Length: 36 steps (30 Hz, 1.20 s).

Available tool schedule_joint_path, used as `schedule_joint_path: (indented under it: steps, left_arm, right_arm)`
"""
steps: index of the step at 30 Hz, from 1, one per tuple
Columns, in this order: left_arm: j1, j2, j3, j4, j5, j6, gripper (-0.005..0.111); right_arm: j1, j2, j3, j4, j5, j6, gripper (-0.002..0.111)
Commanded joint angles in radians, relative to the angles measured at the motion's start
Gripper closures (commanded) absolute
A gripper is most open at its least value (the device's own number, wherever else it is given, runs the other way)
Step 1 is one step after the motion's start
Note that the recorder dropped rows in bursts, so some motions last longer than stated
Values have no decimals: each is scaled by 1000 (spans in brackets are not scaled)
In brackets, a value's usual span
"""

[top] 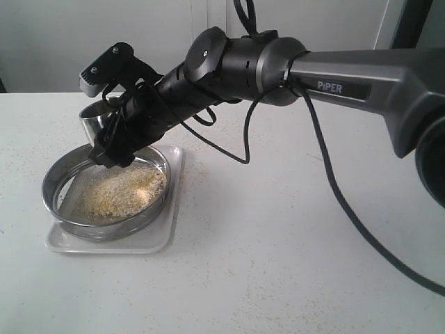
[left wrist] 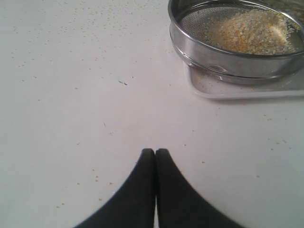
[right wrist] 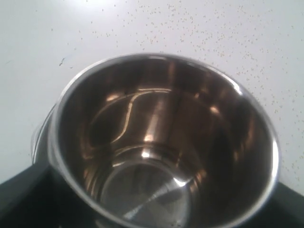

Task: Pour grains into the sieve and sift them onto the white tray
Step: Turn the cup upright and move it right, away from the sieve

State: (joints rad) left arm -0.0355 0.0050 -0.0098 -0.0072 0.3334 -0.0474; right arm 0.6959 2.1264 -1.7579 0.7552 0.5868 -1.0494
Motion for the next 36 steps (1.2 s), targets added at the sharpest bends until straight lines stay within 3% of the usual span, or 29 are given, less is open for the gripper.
schedule_joint_path:
  steps: [1, 10, 19, 24, 36]
  left_arm:
    - [3, -5, 10, -6, 9, 0, 107]
    - [3, -5, 10, -6, 9, 0, 107]
    - [3, -5, 10, -6, 9, 0, 107]
    - [3, -5, 10, -6, 9, 0, 107]
    - [3, -5, 10, -6, 9, 0, 107]
  right_arm:
    - [-10, -18, 4, 15, -4, 13, 108]
    - [-10, -18, 4, 10, -17, 221, 108]
    - [-11, -47, 8, -115, -73, 471, 108]
    - [-11, -119, 114, -243, -181, 606, 108]
    - [-11, -281, 405, -262, -480, 579, 108]
